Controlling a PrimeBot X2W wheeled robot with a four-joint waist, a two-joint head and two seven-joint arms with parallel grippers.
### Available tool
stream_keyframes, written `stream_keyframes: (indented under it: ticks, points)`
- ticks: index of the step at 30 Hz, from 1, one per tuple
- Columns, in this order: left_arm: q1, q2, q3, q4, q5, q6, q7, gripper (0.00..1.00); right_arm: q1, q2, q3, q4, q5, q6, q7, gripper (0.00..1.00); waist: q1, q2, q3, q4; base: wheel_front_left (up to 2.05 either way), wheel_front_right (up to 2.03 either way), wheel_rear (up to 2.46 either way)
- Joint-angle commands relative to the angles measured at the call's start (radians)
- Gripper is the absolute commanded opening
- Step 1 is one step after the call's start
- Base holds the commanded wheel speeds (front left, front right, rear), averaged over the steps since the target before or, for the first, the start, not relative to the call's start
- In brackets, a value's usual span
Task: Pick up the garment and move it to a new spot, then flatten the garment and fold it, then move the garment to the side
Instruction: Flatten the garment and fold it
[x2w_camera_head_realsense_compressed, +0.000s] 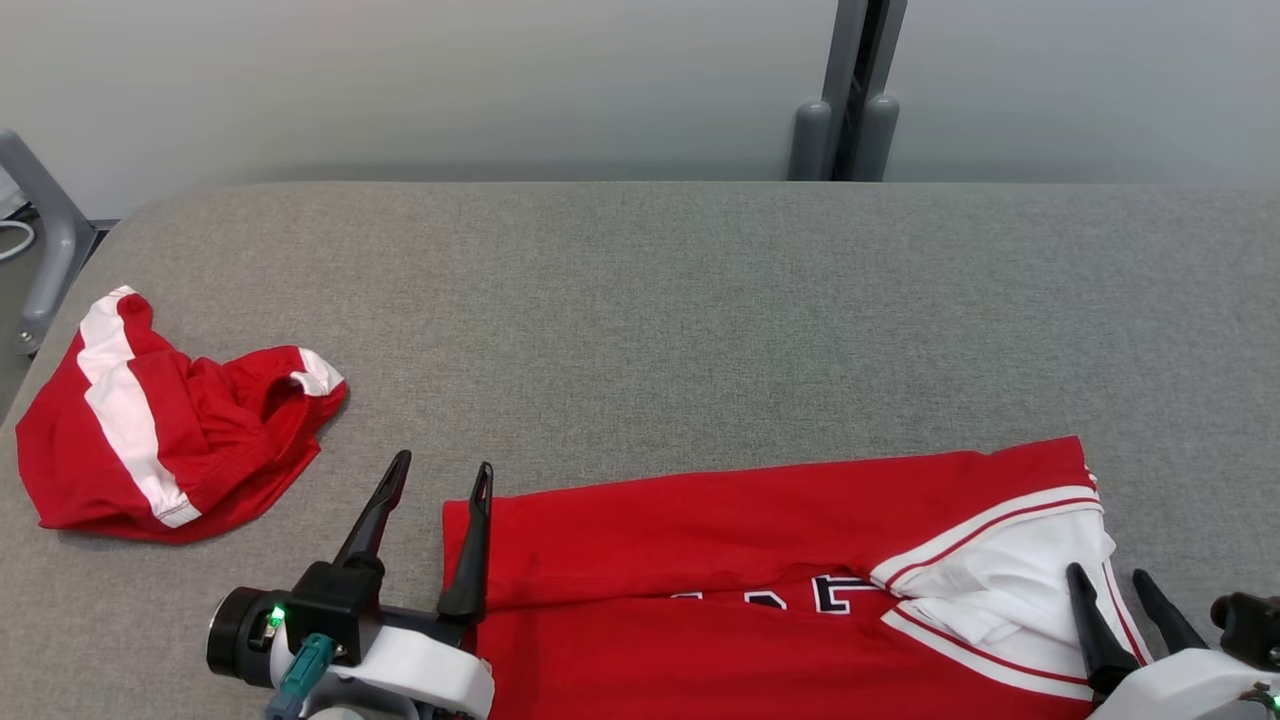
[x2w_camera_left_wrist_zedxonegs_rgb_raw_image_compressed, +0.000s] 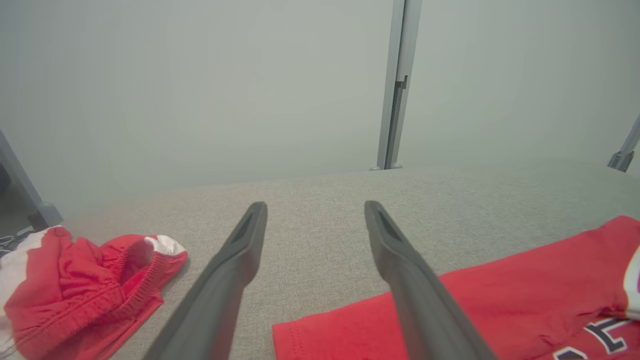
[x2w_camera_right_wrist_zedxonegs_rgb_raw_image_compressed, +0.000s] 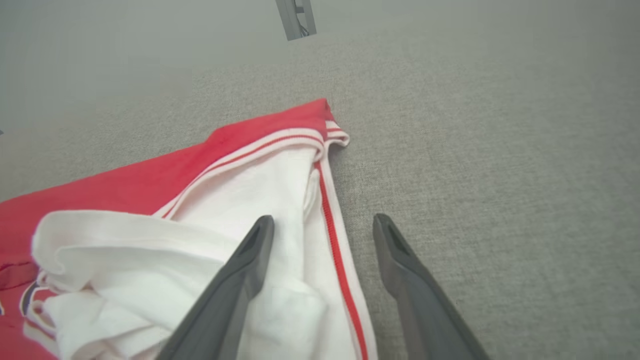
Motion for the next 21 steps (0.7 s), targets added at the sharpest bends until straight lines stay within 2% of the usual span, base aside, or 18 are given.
stream_keyframes:
  ticks: [1,7,8,9,10,11,14,16,17,21]
  points:
    - [-0.001,0.003,0.011,0.002,0.009,-0.008,-0.003,1.0,-0.015,-0.008,0.008,0.015,0.015,0.0,0.001,1.0,0.0,0.0,0.001,0.001,0.0,0.0,0.0]
    - [0.003,-0.013,0.032,0.006,0.031,-0.031,-0.003,1.0,-0.037,0.008,0.08,0.073,0.069,0.0,0.034,1.0,0.0,0.0,0.008,0.005,0.0,0.0,0.0]
    - [0.002,-0.014,0.035,0.007,0.036,-0.034,-0.003,1.0,-0.04,0.011,0.095,0.076,0.079,0.0,0.037,0.94,0.0,0.0,0.008,0.005,0.0,0.0,0.0]
    - [0.002,-0.016,0.038,0.007,0.038,-0.035,-0.003,1.0,-0.042,0.01,0.106,0.078,0.087,0.0,0.036,0.47,0.0,0.0,0.009,0.005,0.0,0.0,0.0]
    - [0.001,-0.018,0.042,0.007,0.041,-0.039,-0.003,1.0,-0.045,0.007,0.114,0.08,0.095,0.0,0.034,0.16,0.0,0.0,0.01,0.006,0.0,0.0,0.0]
    - [0.0,-0.019,0.045,0.007,0.044,-0.042,-0.003,1.0,-0.047,0.004,0.12,0.082,0.102,0.0,0.031,0.0,0.0,0.0,0.011,0.006,0.0,0.0,0.0]
    - [0.001,-0.022,0.053,0.006,0.047,-0.045,-0.003,1.0,-0.06,-0.011,0.13,0.088,0.123,0.0,0.017,0.0,0.0,0.0,0.012,0.006,0.0,0.0,0.0]
    - [-0.008,-0.033,0.064,0.014,0.061,-0.065,-0.003,1.0,-0.109,-0.107,0.09,0.13,0.151,0.0,-0.005,0.0,0.0,0.0,0.009,-0.006,0.0,0.0,0.0]
    - [-0.009,-0.035,0.068,0.011,0.069,-0.066,-0.003,1.0,-0.129,-0.175,0.054,0.2,0.145,0.0,-0.006,0.0,0.0,0.0,0.007,-0.013,0.0,0.0,0.0]
    - [0.004,-0.036,0.073,0.01,0.067,-0.062,-0.003,1.0,-0.155,-0.189,0.07,0.191,0.142,0.0,-0.006,0.0,0.0,0.0,0.007,-0.033,0.0,0.0,0.0]
